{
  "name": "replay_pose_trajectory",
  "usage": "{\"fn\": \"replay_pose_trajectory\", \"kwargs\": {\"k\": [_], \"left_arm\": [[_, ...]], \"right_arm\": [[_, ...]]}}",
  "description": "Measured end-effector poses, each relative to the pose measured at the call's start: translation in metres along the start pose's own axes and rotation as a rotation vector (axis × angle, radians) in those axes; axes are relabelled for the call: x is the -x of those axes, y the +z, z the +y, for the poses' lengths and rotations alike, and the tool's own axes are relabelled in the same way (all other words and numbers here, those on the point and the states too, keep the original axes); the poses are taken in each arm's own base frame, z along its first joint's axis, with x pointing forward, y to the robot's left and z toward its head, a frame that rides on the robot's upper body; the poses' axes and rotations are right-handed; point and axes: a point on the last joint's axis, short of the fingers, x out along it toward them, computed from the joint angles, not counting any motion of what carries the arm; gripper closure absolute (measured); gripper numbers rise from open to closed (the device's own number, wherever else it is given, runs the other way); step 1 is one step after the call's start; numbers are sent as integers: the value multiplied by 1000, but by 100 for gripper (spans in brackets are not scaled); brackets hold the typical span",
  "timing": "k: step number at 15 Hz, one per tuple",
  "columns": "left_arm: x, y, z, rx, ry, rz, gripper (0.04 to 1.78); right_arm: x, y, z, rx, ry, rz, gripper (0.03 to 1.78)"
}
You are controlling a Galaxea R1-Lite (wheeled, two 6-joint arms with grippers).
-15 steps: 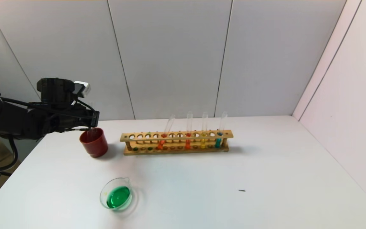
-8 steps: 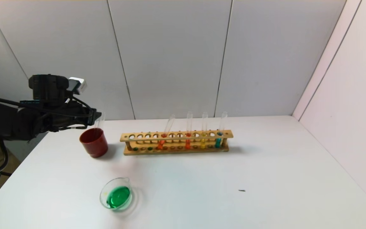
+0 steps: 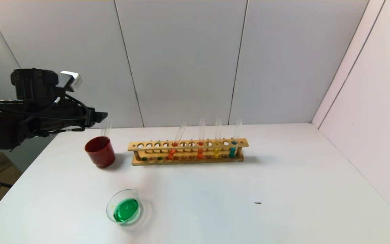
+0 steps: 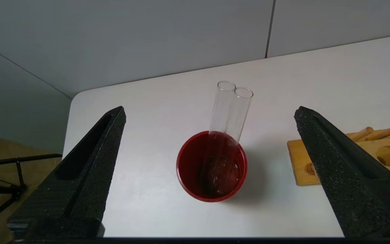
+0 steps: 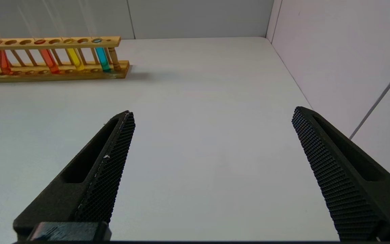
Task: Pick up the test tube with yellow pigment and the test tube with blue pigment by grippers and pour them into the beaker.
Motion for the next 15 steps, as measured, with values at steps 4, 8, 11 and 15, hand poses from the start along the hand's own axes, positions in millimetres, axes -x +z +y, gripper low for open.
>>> {"fn": "replay_pose_trajectory", "kwargs": {"k": [4,8,11,15], "left_arm": [[48,1,13,13,39,-41,7],[113,-11,27,43,79,-91,7],[168,-27,29,58,82,-106,7],[236,-55,15,59,25,-136,7]], "right_arm": [[0,0,0,0,0,0,11],[0,0,0,0,0,0,11],[0,0,0,0,0,0,11],[0,0,0,0,0,0,11]]}}
